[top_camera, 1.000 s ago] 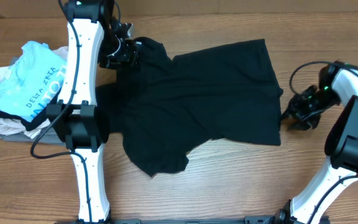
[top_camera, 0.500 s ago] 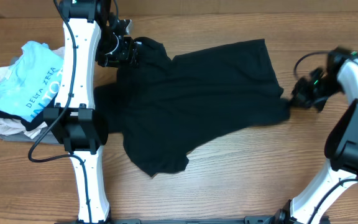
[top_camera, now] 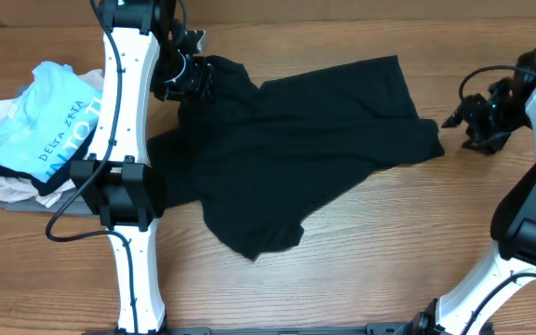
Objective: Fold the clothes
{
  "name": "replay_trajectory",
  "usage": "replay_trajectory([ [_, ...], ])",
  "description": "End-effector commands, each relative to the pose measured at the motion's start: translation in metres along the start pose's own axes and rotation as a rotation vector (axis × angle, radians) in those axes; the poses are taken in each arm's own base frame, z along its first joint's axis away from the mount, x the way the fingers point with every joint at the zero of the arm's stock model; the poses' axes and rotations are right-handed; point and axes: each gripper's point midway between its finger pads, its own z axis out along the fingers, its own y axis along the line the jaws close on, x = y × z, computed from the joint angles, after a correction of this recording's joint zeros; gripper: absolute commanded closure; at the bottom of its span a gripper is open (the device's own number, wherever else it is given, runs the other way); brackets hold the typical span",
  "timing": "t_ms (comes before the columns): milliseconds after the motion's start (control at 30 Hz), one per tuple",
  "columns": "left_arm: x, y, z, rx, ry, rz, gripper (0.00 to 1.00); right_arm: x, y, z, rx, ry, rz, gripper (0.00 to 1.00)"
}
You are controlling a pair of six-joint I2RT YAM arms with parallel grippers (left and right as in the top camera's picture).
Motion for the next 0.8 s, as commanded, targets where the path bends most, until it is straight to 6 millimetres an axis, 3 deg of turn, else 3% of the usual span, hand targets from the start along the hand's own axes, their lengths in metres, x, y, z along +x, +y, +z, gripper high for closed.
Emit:
replay_trajectory([
  [0,-0.002,-0.022,-0.015,0.059,-0.043,0.054,0.40,0.011,-0.016,0.008,0.028,0.026,0.054,0.43],
  [267,0.003,-0.060,-0.005,0.058,-0.020,0.143,0.50,0.019,-0.022,0.053,-0.032,0.029,0.131,0.58],
  [500,0.012,-0.097,-0.019,0.054,-0.048,0.229,0.50,0.020,0.003,0.082,-0.189,-0.004,0.096,0.58],
  [533,0.013,-0.101,-0.022,0.034,-0.055,0.238,0.49,0.021,0.008,0.085,-0.206,-0.009,0.083,0.65],
  [567,0.015,-0.103,-0.024,0.011,-0.062,0.250,0.50,0.021,0.011,0.086,-0.212,-0.011,0.070,0.80],
  [600,0.016,-0.104,-0.027,-0.020,-0.069,0.260,0.50,0.022,0.013,0.085,-0.211,-0.008,0.066,0.93],
  [633,0.017,-0.105,-0.028,-0.051,-0.073,0.268,0.50,0.023,0.014,0.081,-0.211,-0.002,0.069,0.96],
  [700,0.020,-0.110,-0.031,-0.095,-0.081,0.278,0.50,0.021,0.017,0.066,-0.197,-0.010,0.061,0.96],
  [767,0.025,-0.118,-0.029,-0.093,-0.071,0.299,0.51,0.013,0.019,0.034,-0.153,-0.047,0.061,0.96],
])
